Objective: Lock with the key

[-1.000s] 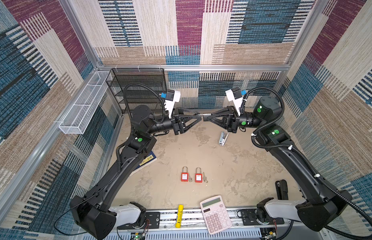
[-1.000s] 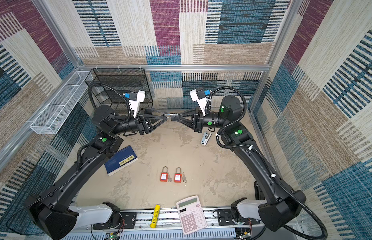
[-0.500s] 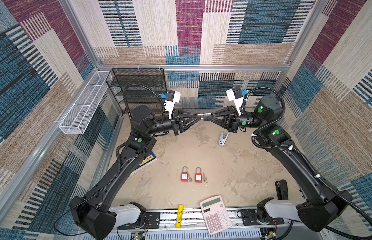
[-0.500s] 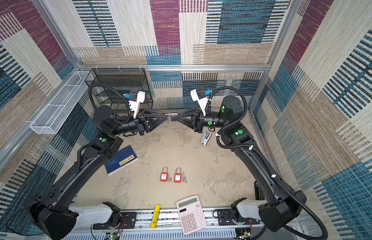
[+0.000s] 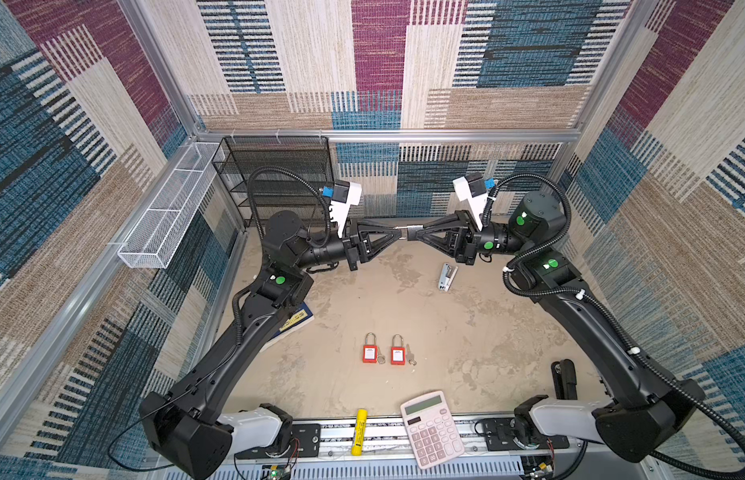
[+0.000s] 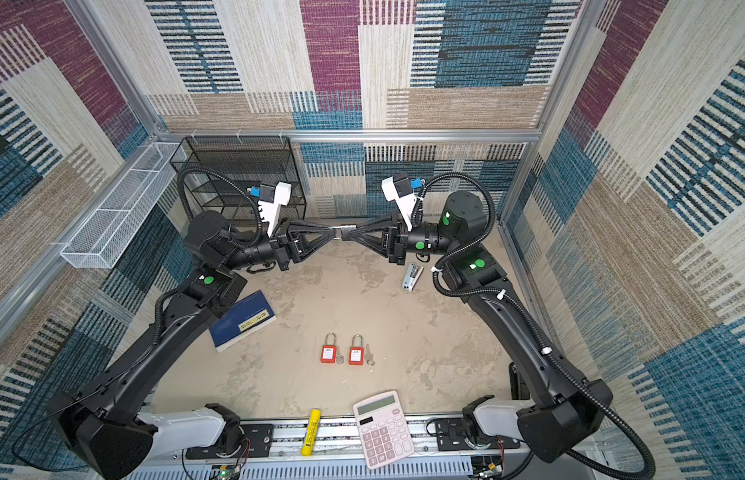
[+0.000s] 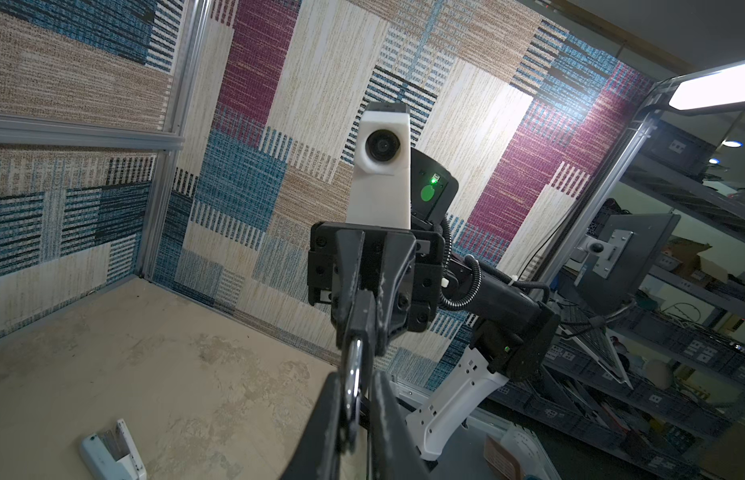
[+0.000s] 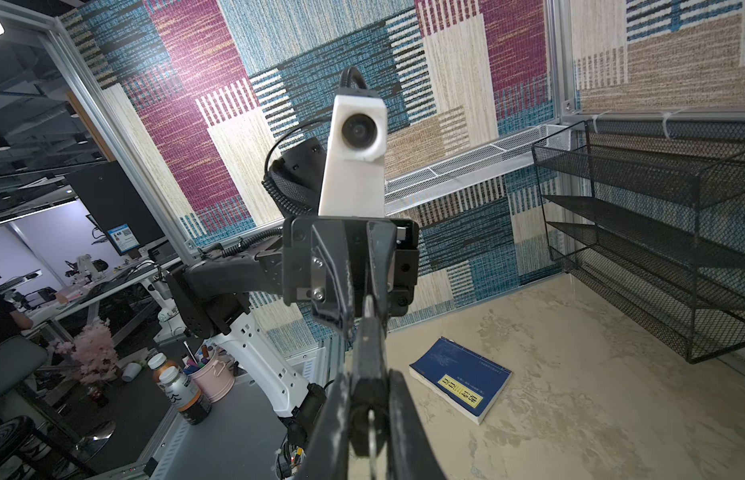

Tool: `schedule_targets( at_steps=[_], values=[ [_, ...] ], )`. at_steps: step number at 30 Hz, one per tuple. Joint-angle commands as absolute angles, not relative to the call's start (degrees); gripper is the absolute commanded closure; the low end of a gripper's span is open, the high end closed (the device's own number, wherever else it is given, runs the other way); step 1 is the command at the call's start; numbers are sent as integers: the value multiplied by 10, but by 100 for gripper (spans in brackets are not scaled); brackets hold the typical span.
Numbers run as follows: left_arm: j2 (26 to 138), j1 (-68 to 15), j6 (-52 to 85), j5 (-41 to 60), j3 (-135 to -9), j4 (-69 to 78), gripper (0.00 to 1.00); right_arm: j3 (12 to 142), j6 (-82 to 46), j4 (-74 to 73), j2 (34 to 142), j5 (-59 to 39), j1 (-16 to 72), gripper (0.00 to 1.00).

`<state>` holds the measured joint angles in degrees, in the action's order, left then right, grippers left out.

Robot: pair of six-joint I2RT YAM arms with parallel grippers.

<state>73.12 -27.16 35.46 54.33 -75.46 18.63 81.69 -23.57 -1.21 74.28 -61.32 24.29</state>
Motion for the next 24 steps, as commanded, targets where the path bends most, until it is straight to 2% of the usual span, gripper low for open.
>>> schedule_targets(
  at_steps=[1,9,24],
  values=[
    [736,-272,368,550,-756,214,88,812,-242,-39,742,-618,243,100],
    [740,-276,374,551,-753,229,100,792,-279,-91,746,-635,243,100],
    [747,-278,357,544,-765,221,100,781,-311,-119,752,-642,243,100]
  ],
)
